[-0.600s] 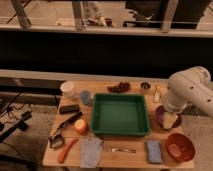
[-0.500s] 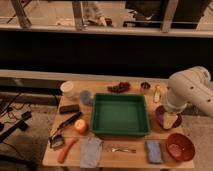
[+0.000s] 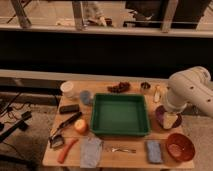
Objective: Place pepper in plastic cup
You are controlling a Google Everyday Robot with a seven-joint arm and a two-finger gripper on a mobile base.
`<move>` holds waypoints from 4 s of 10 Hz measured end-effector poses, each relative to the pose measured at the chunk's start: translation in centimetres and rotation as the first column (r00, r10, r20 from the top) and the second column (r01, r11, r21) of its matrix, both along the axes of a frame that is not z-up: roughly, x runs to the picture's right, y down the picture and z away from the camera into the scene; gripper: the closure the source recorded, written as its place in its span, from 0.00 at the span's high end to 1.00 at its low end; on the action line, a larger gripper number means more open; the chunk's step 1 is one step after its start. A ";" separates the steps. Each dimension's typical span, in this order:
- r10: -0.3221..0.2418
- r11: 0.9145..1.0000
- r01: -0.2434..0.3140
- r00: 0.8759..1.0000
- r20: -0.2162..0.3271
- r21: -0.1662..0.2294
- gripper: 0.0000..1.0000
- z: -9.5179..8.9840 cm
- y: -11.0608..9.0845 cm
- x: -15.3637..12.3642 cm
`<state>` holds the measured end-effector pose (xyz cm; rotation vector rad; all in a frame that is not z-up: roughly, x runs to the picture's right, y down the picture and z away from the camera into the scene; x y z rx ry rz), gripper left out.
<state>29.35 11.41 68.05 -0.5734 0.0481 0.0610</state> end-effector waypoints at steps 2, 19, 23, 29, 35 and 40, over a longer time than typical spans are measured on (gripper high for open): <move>0.000 1.000 0.000 1.000 0.000 0.000 0.80 0.0 0.0 0.0; 0.000 1.000 0.000 1.000 0.000 0.000 0.80 0.0 0.0 0.0; -0.019 1.000 0.018 0.999 0.040 0.020 0.80 -0.4 0.5 -0.7; -0.179 0.978 0.144 0.950 0.255 0.149 0.80 -2.3 0.9 -9.5; -0.410 0.911 0.320 0.773 0.483 0.260 0.80 -5.2 3.5 -19.3; -0.429 0.903 0.343 0.750 0.503 0.259 0.80 -5.4 4.1 -20.3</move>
